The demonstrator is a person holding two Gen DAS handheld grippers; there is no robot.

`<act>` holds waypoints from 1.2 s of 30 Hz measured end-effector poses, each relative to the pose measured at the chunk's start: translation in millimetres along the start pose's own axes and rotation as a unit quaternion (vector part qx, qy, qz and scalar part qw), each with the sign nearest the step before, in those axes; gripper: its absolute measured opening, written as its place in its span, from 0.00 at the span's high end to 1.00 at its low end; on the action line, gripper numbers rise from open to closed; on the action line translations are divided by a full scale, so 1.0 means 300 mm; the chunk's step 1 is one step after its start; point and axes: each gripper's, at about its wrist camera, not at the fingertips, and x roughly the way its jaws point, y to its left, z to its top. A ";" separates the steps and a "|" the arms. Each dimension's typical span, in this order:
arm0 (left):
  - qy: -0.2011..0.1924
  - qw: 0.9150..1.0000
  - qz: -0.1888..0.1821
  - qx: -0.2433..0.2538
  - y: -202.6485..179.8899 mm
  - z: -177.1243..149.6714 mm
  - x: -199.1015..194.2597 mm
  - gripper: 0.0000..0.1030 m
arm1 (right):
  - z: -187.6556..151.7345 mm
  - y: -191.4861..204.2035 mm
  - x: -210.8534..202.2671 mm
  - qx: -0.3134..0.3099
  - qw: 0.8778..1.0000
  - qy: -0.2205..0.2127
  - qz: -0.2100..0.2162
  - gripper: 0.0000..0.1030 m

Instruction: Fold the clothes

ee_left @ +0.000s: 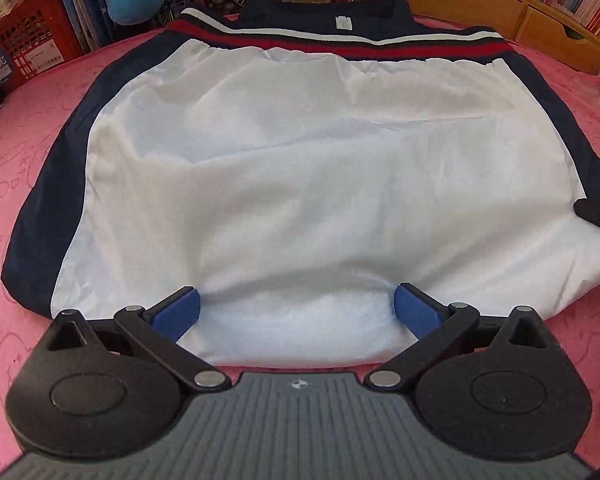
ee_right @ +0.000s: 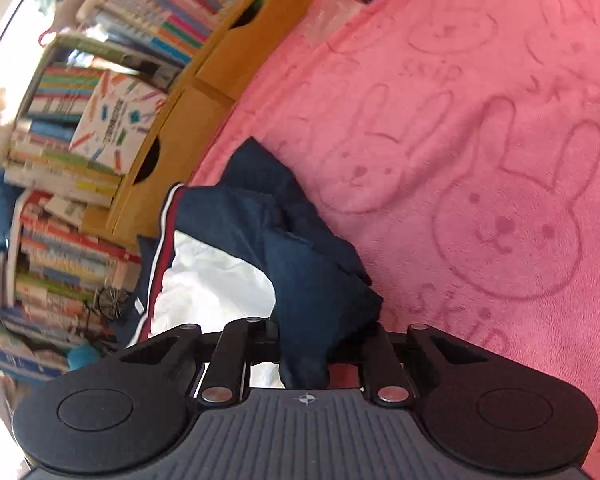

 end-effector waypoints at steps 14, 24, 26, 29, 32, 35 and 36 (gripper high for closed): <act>-0.045 0.976 -0.050 -0.208 0.648 -0.152 -0.352 0.12 | -0.758 0.771 -0.015 -0.733 0.675 -0.077 0.049 0.84; -0.035 0.927 -0.261 -0.267 0.708 -0.080 -0.287 0.11 | -0.875 0.630 0.068 -0.772 0.632 -0.066 -0.011 0.72; -0.020 0.916 -0.306 -0.258 0.656 -0.021 -0.243 0.07 | -0.869 0.608 0.058 -0.776 0.626 -0.082 -0.009 0.85; 0.004 0.911 -0.341 -0.232 0.572 0.071 -0.167 0.05 | -0.870 0.580 0.031 -0.786 0.607 -0.114 -0.002 0.91; 0.023 0.918 -0.339 -0.207 0.503 0.148 -0.103 0.06 | -0.864 0.560 0.010 -0.788 0.603 -0.127 0.008 0.92; 0.027 0.928 -0.315 -0.196 0.461 0.191 -0.068 0.80 | -0.872 0.550 -0.008 -0.787 0.602 -0.138 0.014 0.93; 0.032 0.931 -0.305 -0.199 0.453 0.199 -0.065 0.86 | -0.874 0.546 -0.014 -0.786 0.601 -0.141 0.016 0.94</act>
